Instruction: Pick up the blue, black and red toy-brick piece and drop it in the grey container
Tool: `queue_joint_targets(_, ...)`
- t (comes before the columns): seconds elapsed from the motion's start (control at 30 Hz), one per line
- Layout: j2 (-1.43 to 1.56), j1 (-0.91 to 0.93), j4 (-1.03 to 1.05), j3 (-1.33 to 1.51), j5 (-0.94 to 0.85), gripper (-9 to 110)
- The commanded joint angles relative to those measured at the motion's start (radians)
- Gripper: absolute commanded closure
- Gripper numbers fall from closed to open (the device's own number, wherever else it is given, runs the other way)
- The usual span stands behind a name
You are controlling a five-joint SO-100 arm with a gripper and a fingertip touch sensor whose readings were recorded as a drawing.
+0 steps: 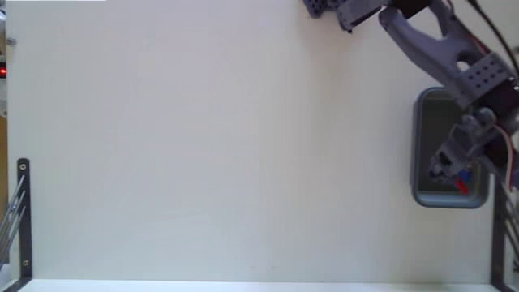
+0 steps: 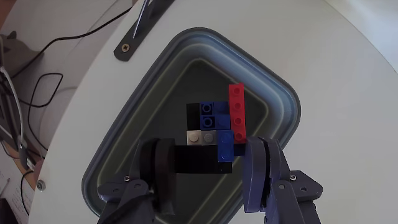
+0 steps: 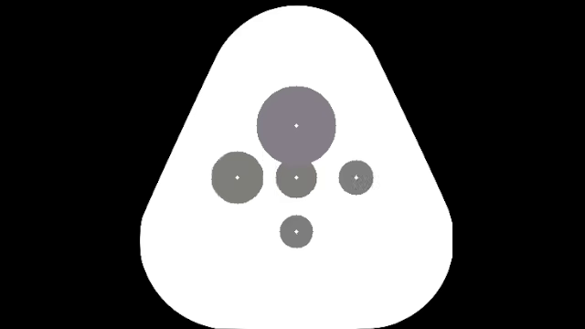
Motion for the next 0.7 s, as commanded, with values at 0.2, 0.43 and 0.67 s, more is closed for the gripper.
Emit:
queue_joint_targets(0.2, 0.085, -0.016, -0.008, 0.01, 0.005, 47)
queue_joint_targets(0.43, 0.085, -0.016, -0.008, 0.01, 0.005, 47)
queue_joint_targets(0.67, 0.085, -0.016, -0.008, 0.01, 0.005, -9)
